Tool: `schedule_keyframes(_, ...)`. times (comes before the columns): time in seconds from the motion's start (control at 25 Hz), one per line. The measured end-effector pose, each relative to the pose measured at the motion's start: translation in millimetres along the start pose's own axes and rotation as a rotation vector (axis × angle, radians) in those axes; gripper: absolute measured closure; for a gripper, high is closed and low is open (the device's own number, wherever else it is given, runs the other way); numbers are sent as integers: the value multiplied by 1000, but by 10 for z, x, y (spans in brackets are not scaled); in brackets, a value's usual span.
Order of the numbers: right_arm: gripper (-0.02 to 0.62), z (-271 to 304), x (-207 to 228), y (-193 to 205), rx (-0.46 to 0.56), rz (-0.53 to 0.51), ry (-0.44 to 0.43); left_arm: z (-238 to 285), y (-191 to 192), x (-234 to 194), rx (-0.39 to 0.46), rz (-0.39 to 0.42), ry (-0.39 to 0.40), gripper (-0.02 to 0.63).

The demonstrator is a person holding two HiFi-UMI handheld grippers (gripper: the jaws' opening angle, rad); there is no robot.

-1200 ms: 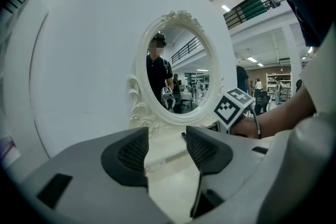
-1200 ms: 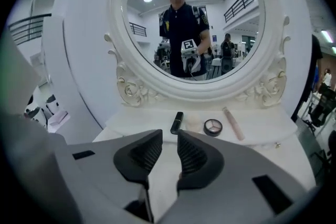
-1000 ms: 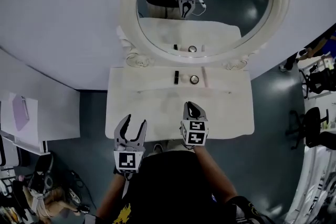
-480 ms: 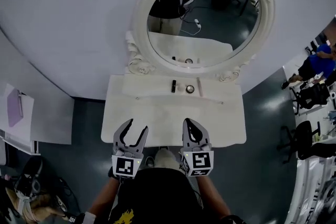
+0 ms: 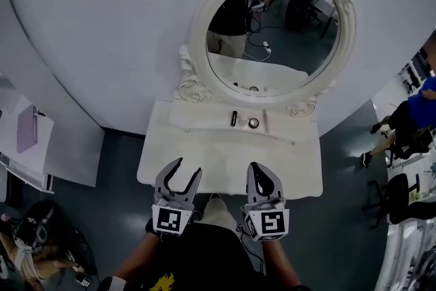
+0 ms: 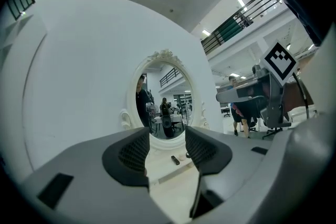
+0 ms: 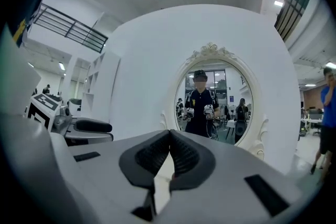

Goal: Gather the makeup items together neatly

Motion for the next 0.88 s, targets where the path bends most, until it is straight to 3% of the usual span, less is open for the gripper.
schedule_keyframes(0.2,580,-57,-63,2,11,34,-4,-123,-89,47,1,29,0,389)
schedule_keyframes(0.24,580,-66,-77,-7,14,37,-5,-148,-110,45,6,5,-12,418)
schedule_keyframes(0.32,580,-87,-106,-16,17,37,-5,-191,-136,19,12,-68,-45,582)
schedule_keyframes(0.36,580,-99,-119,-16,16,36,-5,-208,-142,5,11,-89,-53,594)
schedule_keyframes(0.6,580,-153,-153,-6,14,37,7,-256,-164,1,15,-59,-29,594)
schedule_keyframes(0.88,580,-207,-186,110,-3,59,22,-314,-118,-30,12,-80,-29,594)
Point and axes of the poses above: the fingertips, and each gripper's own axes: z forward along the fingers, x to its right, y out of its underside, the point moved 4 cm from there along -z, backward along the fingers, and after that the axes turned 9 degrees about -y, right-handed, at the moved point
